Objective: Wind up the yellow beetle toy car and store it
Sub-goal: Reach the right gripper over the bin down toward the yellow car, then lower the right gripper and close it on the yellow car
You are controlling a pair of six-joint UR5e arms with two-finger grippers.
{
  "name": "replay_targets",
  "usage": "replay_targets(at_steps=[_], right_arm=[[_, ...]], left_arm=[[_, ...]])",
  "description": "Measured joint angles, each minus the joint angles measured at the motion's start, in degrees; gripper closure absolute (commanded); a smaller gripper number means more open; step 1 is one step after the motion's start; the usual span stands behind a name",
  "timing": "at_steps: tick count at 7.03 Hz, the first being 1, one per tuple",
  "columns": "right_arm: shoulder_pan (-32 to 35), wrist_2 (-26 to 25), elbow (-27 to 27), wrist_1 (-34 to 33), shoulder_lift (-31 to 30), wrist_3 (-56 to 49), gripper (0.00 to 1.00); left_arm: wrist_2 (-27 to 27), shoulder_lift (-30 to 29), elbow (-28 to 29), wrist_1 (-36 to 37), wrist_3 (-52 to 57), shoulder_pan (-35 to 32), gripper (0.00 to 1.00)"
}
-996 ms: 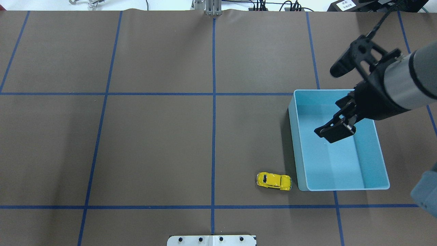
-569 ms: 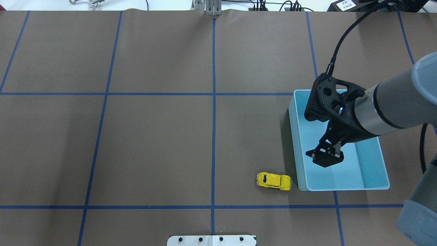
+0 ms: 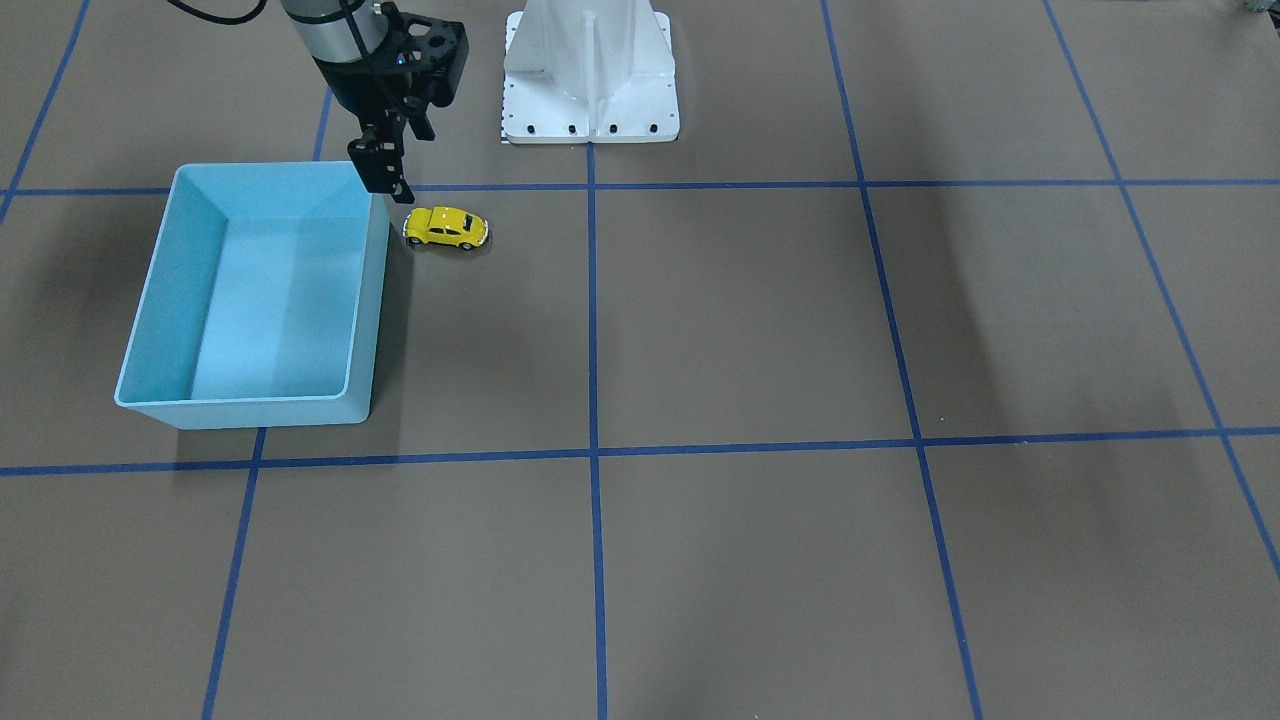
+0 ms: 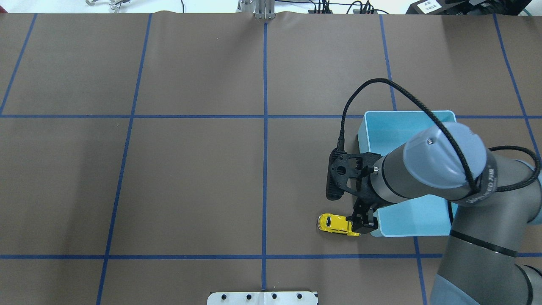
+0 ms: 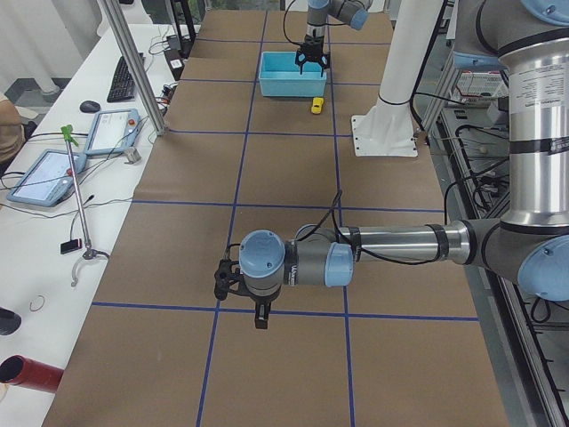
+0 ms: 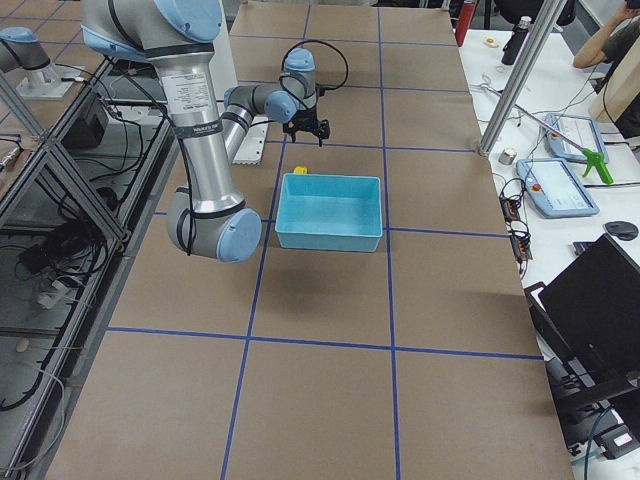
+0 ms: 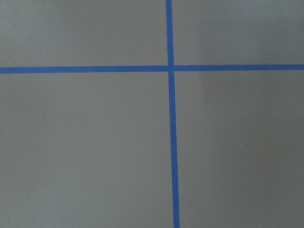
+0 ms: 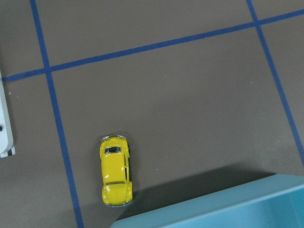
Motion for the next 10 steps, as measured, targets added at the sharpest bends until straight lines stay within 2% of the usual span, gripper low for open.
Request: replay_targets(at_steps=[3,10], right_arm=[[-3.46,-1.4,-7.05,8.52,-0.75,-0.15,0.0],[-7.46,-3.92,-10.95,12.97,-2.77,0.65,0.0]], left_arm=[[-0.01,-0.12,0.0,0.02,-0.44,0.03,0.0],[-0.05,-0.76,0.06,-0.07,-0.51,0.12,0.0]])
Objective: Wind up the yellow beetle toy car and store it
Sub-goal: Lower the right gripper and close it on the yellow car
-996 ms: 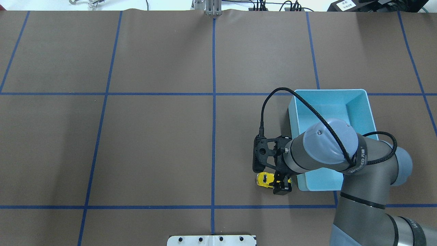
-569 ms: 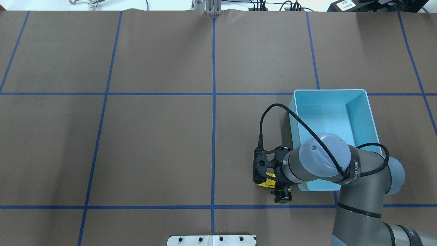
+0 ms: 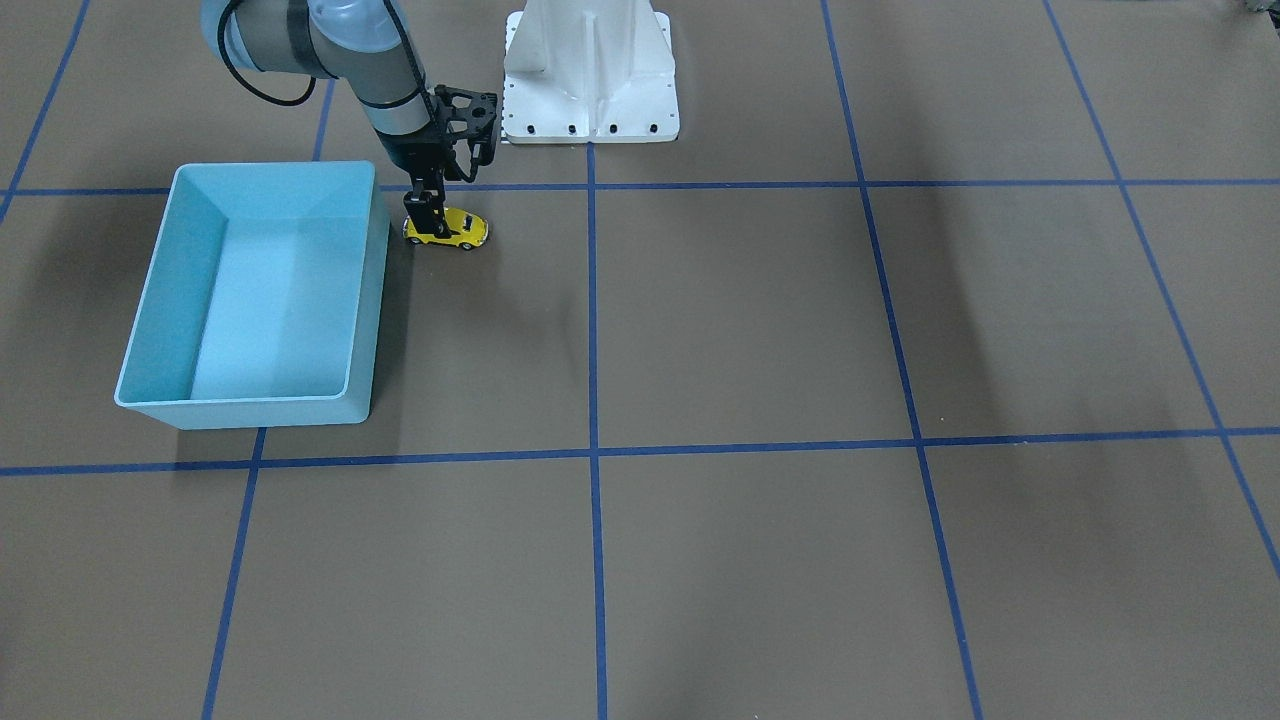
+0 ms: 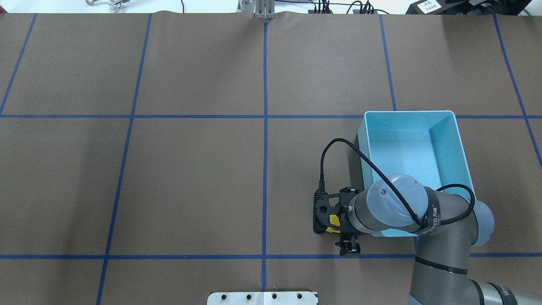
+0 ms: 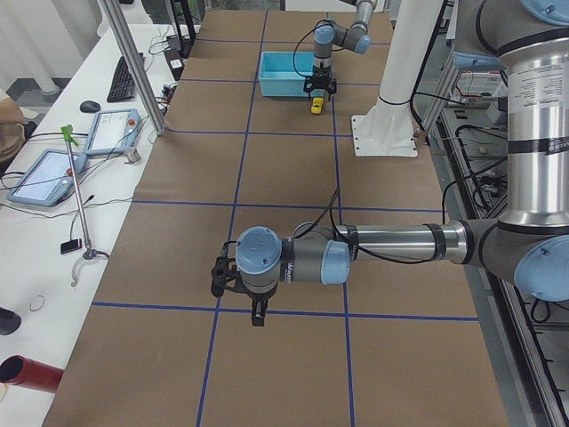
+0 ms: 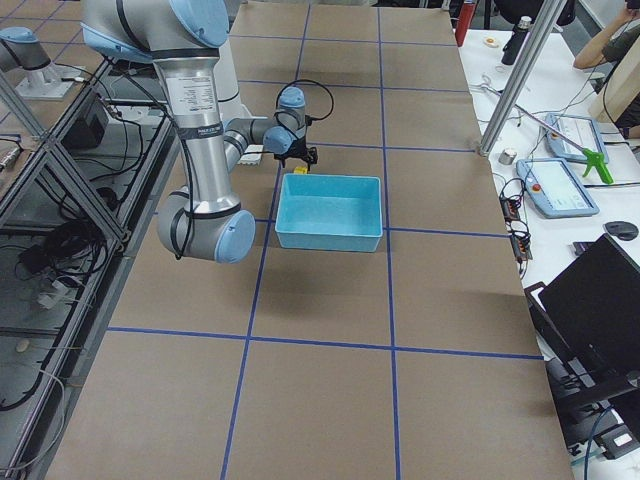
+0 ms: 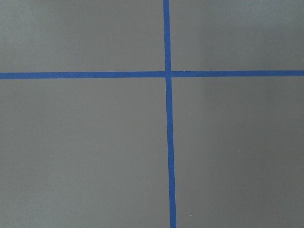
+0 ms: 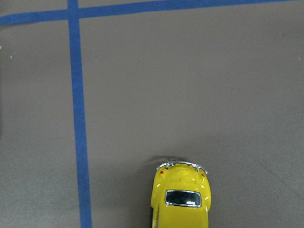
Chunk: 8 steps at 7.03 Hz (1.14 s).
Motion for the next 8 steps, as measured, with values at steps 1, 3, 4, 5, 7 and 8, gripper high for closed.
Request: replay_targets(at_steps=[1,3,4,5,7,8], right_arm=[[0.01,-0.05,-0.58,0.61,-0.09,0.02,0.0],[-0.02,-0.26,-1.19,0.83,-0.5,-0.01,0.0],[-0.1,-0.54,-1.38,0.82,-0.65,0.0,0.01],[-0.24,-0.81,-1.75,0.81,-0.56,0.02,0.1],[-0.53,-1.08,-2.27,0.82,-0.21,0.04,1.0],[-0.59,-1.34,-2.25,0.86,-0.17,0.08,1.0]], left_arm=[[0.02,-0.01,0.04,0.0,0.0,0.0,0.0],[0.01,-0.01,0.06,0.01,0.0,0.0,0.0],[-0.03,-0.01,0.02,-0.01,0.0,0.0,0.0],[-0.05,-0.01,-0.01,-0.05,0.0,0.0,0.0],[-0.06,-0.01,-0.02,-0.08,0.0,0.01,0.0],[-0.06,-0.01,-0.01,-0.08,0.0,0.0,0.0]])
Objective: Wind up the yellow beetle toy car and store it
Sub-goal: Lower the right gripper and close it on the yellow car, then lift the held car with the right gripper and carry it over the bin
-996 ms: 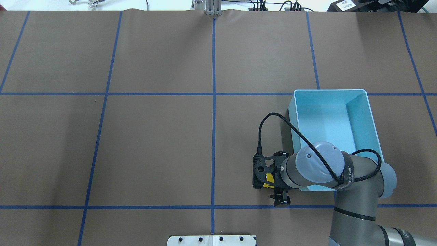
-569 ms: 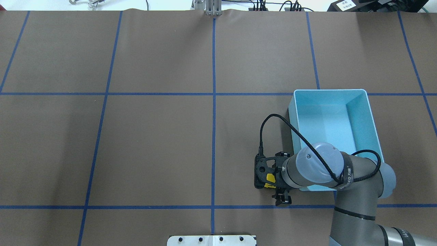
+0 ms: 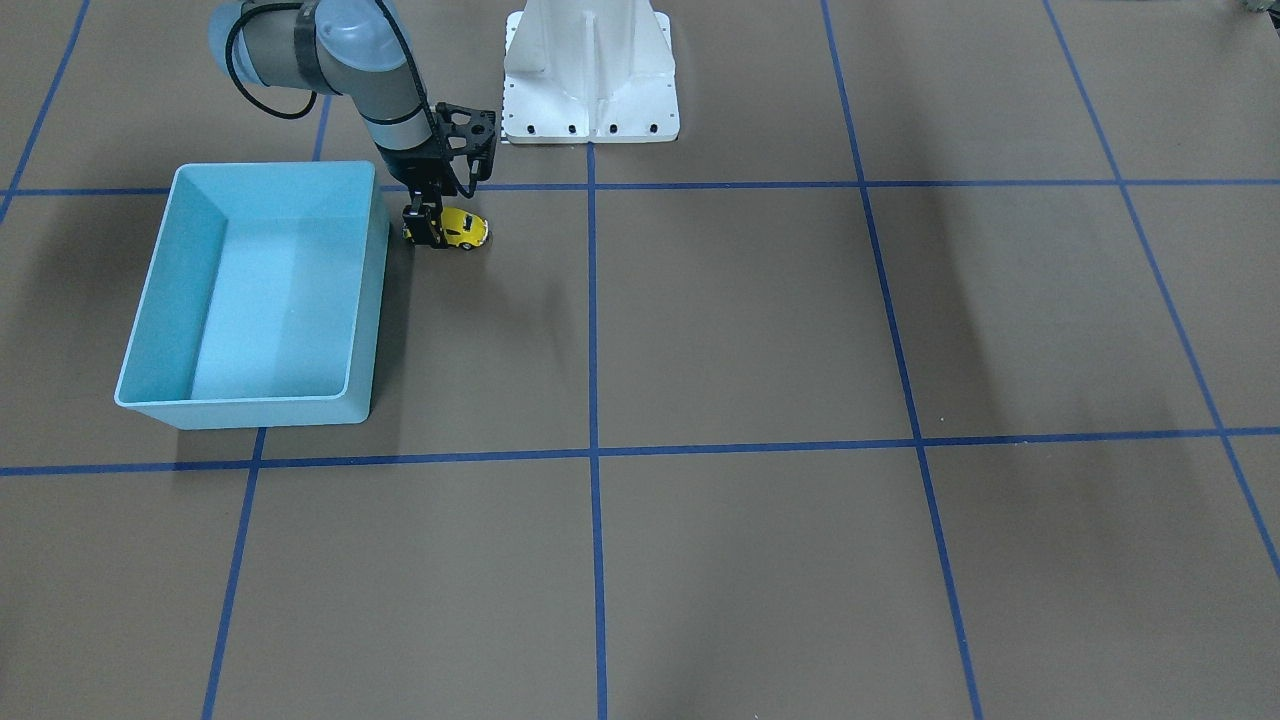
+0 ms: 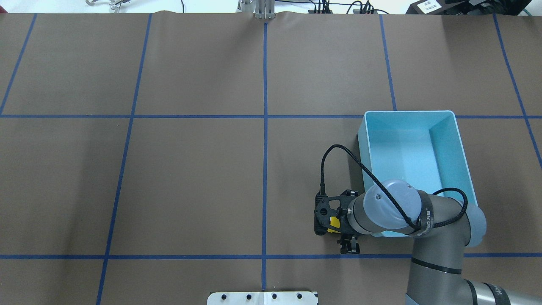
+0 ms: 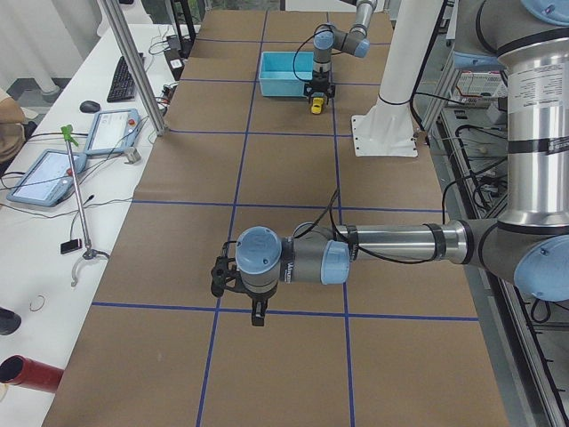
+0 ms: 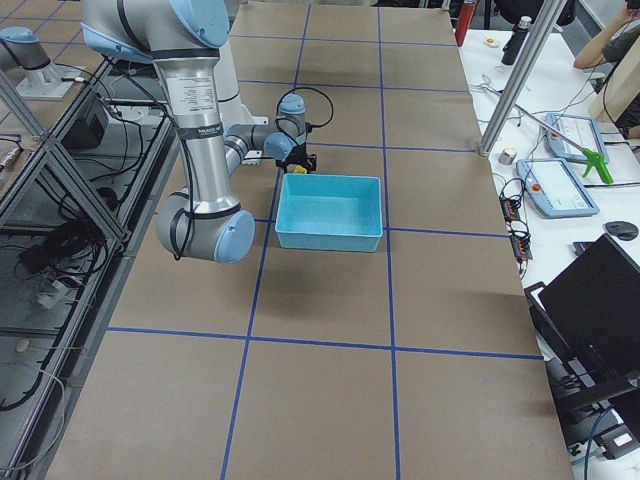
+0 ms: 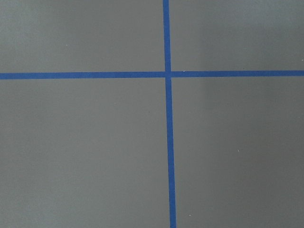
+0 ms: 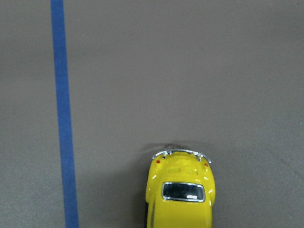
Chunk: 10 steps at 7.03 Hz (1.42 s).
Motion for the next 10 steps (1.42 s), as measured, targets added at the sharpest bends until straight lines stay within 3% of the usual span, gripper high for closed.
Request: replay_targets(at_steps=[4,7,9,10], right_arm=[[1.57,0.4,4.85,-1.58,-0.08,0.28,1.0],[8.27,6.01,13.03,-11.77,4.14,-1.55,1.0],[16.07,11.13,18.29,-21.86,4.68,-12.43,1.0],[20.09,13.42,20.67,-25.07,1.89,-19.95,1.0]], left_arm=[[-0.08,0.0,0.0,0.0,0.0,0.0,0.0],[-0.09,0.0,-0.06,0.0,0.0,0.0,0.0],[-0.23,0.0,-0.08,0.0,0.0,0.0,0.0],[-0.3,-0.02,-0.09,0.0,0.0,0.0,0.0]])
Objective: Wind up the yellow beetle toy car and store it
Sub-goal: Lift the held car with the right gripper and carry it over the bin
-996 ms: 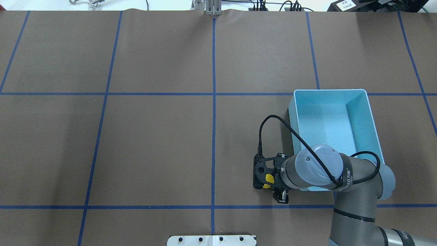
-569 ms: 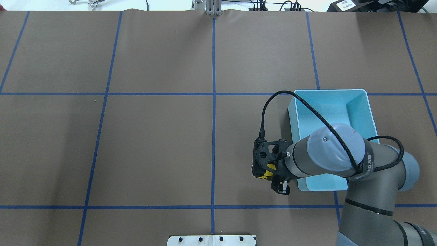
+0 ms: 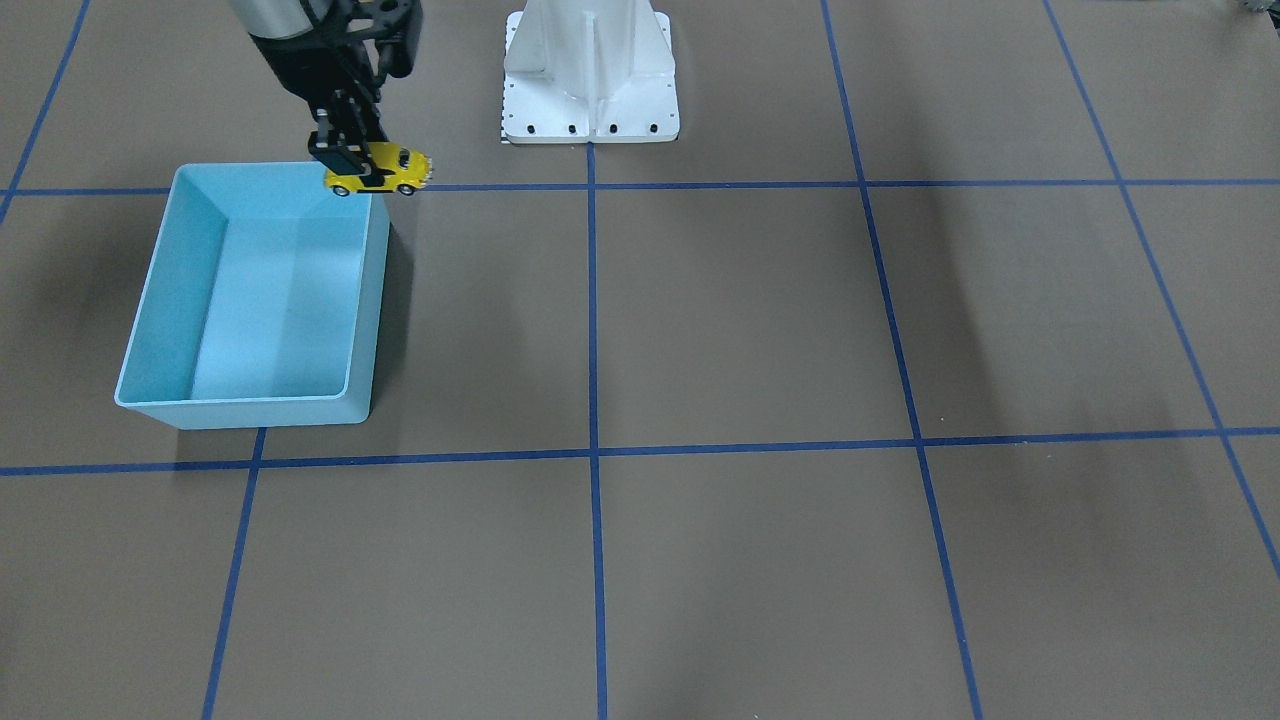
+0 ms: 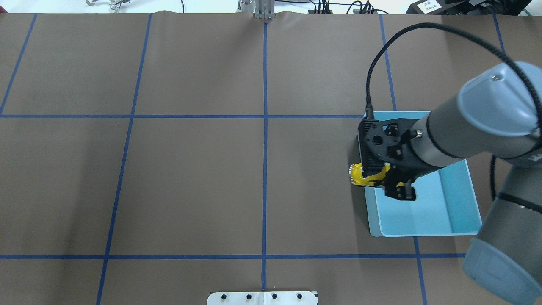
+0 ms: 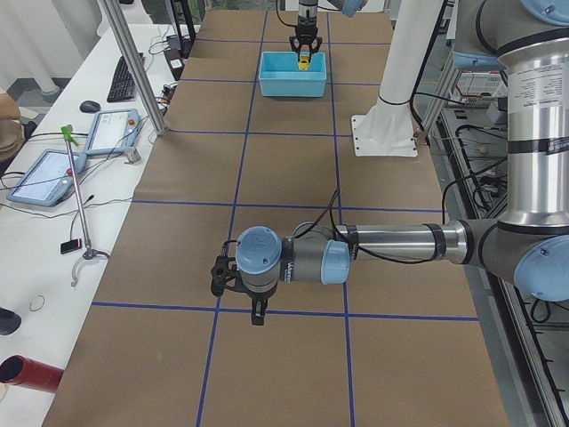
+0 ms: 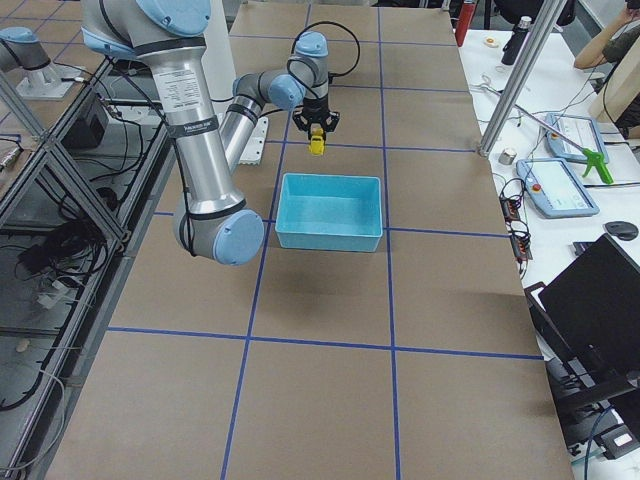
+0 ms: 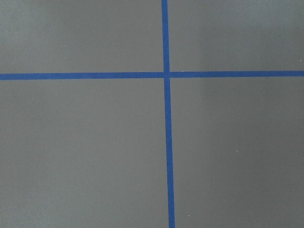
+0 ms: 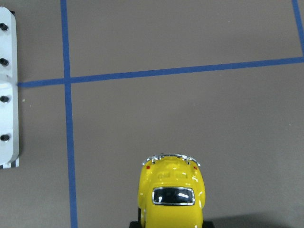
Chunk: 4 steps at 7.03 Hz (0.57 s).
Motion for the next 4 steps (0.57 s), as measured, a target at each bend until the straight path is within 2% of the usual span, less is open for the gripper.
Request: replay_targets(at_steps=[1,2,4], right_arm=[[3.06,1.81,1.36,-0.3,-4.54,-6.28,1.0],[4.61,2.62,1.33,2.69,-9.79,-10.5,1.0],[5.18,2.84,-4.78,13.96,-15.24,-12.49,1.0]], left_arm=[[-0.03,-0.02,0.0,0.0,0.0,0.0,0.0],[-0.04,-0.02,0.0,0.0,0.0,0.0,0.0],[-0.05,-0.02,0.0,0.0,0.0,0.0,0.0]])
